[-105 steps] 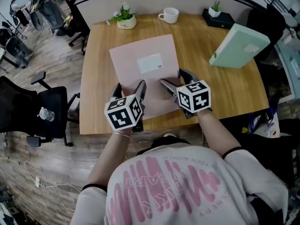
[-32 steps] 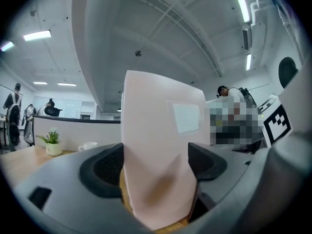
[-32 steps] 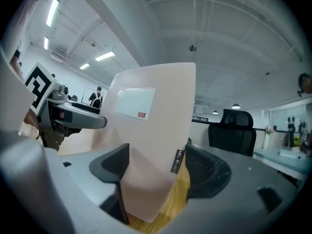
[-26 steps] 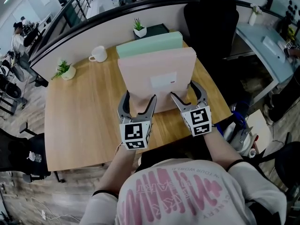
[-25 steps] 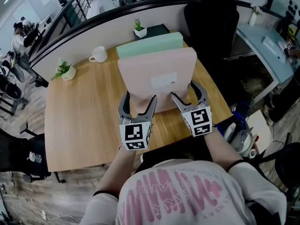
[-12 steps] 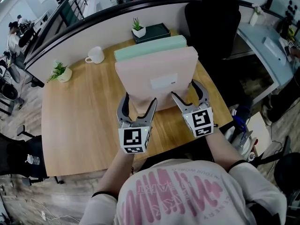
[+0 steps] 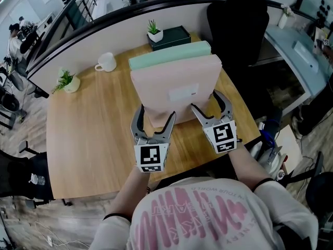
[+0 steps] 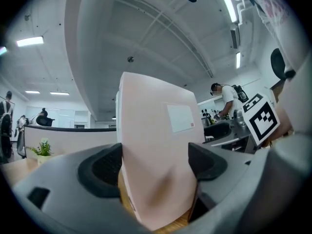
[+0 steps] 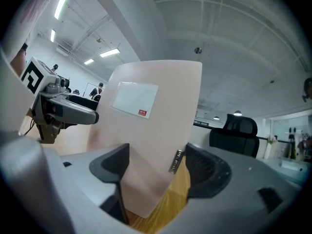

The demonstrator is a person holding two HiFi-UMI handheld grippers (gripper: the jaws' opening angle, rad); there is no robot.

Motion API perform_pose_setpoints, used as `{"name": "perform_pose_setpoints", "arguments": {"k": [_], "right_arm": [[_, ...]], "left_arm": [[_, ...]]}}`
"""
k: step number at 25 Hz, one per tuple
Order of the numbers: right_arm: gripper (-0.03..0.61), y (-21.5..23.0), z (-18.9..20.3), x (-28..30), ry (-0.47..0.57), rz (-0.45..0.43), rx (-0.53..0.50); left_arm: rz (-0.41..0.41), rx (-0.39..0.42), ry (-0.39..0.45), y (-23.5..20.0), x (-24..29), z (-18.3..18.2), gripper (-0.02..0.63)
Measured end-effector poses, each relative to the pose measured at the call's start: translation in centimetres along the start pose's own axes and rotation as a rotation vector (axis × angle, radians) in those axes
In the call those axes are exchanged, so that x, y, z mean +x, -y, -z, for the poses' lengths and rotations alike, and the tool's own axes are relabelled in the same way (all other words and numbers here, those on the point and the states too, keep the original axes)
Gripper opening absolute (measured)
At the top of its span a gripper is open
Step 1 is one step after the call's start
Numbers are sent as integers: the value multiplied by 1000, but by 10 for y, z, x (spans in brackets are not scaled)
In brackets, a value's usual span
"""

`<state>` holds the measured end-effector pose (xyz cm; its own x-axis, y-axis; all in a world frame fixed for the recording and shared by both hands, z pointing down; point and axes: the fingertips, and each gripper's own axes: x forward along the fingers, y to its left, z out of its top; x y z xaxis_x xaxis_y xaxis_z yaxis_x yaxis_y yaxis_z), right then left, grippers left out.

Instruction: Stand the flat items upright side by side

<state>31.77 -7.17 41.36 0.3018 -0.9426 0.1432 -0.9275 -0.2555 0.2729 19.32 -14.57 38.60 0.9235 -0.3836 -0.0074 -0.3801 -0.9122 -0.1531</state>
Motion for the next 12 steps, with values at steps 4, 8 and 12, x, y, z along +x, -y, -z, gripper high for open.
{"name": "perform_pose_setpoints", "arguments": {"k": [4,8,12], "right_arm": [[354,0,0,3,-5,-4,-9],[355,2,0,6,-9,3,-18],[356,5,0,9,-11,14,-26]], "left_arm": [[-2,-3,-2,-1,1,3,416],[11,0,-4,-1,2,5,416],[22,3,-2,-1,7,6,416]]}}
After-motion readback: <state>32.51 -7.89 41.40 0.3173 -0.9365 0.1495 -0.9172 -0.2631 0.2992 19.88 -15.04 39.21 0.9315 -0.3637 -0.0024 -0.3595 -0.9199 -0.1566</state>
